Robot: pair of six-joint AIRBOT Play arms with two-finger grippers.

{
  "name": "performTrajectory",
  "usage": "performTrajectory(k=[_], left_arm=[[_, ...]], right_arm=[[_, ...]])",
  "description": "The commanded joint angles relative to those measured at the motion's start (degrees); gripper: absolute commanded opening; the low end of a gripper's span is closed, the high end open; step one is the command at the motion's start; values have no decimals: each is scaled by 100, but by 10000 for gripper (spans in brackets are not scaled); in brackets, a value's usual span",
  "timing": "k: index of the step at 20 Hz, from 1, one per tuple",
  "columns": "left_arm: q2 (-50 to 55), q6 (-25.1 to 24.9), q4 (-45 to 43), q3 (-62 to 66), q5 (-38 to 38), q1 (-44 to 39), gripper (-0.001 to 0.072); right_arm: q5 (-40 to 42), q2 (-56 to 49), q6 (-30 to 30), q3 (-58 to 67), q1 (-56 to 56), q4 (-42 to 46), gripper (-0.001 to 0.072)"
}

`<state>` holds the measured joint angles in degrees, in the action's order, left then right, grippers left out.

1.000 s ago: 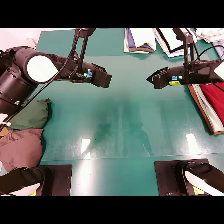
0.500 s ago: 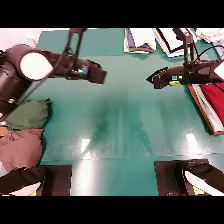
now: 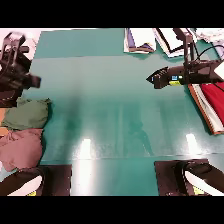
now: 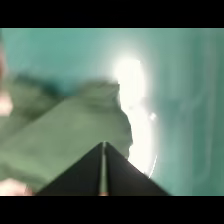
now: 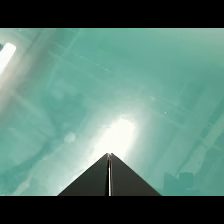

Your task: Fold the shirts.

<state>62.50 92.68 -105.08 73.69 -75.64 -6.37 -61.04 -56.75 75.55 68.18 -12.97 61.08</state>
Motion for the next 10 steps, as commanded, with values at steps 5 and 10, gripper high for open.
performTrajectory(k=[5,10], left_arm=[[-48,48,-92,-2238,1508,1224,669],[-48,48,164,-2830,2024,1224,668]], right_arm=[[4,4,0,-2,-4,-2,16],[15,4,4,-2,-4,-7,16]])
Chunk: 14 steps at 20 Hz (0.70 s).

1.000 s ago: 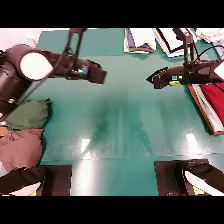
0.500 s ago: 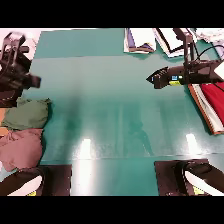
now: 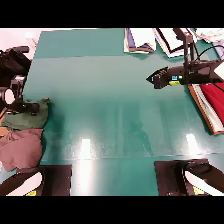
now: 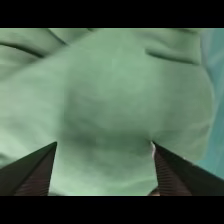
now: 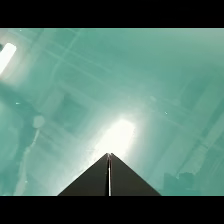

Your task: Fold the shirts.

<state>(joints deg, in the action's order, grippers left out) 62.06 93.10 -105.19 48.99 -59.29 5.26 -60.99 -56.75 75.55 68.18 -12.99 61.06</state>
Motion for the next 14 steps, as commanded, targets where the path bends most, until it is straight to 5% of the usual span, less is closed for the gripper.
performTrajectory(k=[1,3,4,9,14], left_arm=[[-15,9,214,-356,380,61,628],[-48,7,216,-289,291,61,91],[-48,-2,214,-144,168,61,25],[-579,-59,234,1893,-310,-192,22],[-1117,-278,214,4363,-535,-1781,20]], right_arm=[[26,7,4,-2,-2,-4,15],[92,9,4,0,-2,-4,15],[105,11,4,11,-2,-7,16],[68,7,7,929,4,42,15],[127,7,101,2304,11,623,15]])
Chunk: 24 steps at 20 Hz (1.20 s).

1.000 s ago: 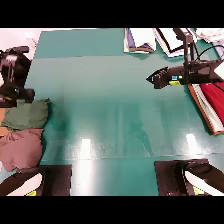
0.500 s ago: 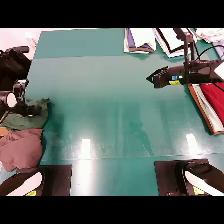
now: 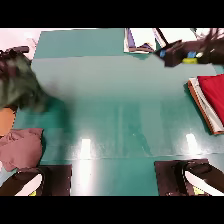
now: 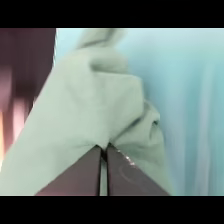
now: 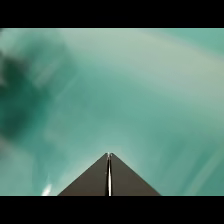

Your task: Fold the shirts.

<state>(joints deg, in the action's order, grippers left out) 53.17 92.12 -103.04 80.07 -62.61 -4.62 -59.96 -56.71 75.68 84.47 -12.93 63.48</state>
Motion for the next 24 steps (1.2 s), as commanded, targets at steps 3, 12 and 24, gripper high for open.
performTrajectory(k=[3,12,24], left_arm=[[-186,-216,0,1775,-177,-1982,20],[2162,-876,658,1773,46,-4800,24],[2990,-216,2448,1152,131,-1987,556]], right_arm=[[-20,0,490,1331,4,1045,15],[-466,0,831,2133,645,1449,15],[-643,0,831,1473,789,1408,15]])
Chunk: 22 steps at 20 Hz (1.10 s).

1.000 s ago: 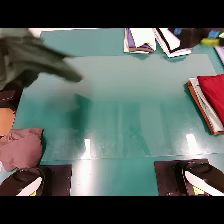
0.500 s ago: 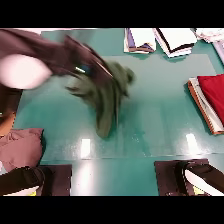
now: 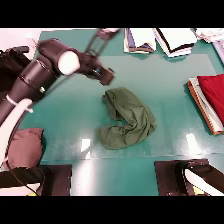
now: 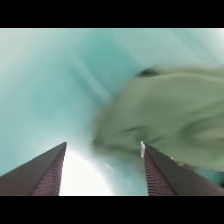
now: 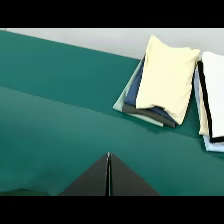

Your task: Fold the shirts.

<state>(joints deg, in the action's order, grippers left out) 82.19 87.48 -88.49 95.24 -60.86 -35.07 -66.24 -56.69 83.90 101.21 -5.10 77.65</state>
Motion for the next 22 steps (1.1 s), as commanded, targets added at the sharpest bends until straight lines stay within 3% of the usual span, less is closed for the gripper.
performTrajectory(k=[1,5,11,15,20,22], left_arm=[[140,232,1484,-640,46,1379,556],[577,33,2695,-1744,669,1915,555],[1429,-1196,4470,-1978,1174,1696,556],[1556,-1300,4603,-1980,1639,1342,556],[1554,-1272,4546,-1982,1587,1200,554],[1554,-1281,4487,-1982,1451,1200,387]], right_arm=[[-11,-2,9,-271,7,-9,15],[28,-2,9,-518,7,-11,15],[26,-4,11,-739,7,-11,15],[46,-2,11,-739,4,-11,15],[15,-2,15,-739,4,-13,15],[2,-2,42,-737,4,-11,15]])
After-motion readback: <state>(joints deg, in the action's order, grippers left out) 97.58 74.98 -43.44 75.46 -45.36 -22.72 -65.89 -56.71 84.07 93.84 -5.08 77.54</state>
